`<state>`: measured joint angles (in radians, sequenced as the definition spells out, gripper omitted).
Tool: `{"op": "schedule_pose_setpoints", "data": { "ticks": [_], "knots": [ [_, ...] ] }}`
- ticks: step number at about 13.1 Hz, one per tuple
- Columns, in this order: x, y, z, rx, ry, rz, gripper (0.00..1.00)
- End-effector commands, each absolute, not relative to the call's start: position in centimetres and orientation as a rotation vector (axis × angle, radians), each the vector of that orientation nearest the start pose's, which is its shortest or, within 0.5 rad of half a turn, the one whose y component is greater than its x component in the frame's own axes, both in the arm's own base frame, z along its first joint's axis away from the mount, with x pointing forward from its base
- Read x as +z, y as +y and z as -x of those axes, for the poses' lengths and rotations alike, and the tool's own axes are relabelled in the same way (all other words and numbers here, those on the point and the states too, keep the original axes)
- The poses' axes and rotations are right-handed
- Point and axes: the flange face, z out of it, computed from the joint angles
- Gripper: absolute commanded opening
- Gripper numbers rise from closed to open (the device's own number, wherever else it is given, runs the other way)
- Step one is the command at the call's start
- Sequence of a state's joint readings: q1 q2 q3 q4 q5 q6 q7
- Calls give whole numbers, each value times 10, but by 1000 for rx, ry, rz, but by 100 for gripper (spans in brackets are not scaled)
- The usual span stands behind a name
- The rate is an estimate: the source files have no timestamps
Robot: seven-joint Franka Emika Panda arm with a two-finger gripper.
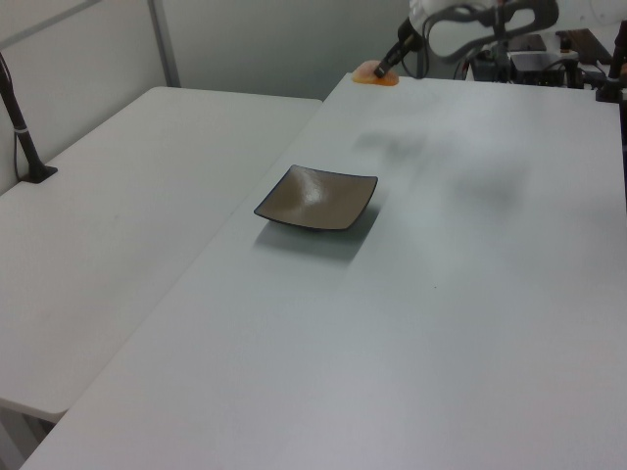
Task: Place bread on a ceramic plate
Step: 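Lift the bread roll and carry it over the brown plate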
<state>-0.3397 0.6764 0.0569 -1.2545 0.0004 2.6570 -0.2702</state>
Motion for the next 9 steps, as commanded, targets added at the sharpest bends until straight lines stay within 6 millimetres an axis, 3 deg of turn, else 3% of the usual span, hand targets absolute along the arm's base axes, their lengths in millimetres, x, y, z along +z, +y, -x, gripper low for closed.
{"op": "schedule_pose_setpoints", "data": {
  "ticks": [1, 4, 9],
  "knots": [
    [506, -171, -738, -967, 69, 3078, 23],
    [527, -110, -734, -817, 46, 3066, 23],
    [516, -16, -743, -780, -4, 3028, 25]
  ]
}}
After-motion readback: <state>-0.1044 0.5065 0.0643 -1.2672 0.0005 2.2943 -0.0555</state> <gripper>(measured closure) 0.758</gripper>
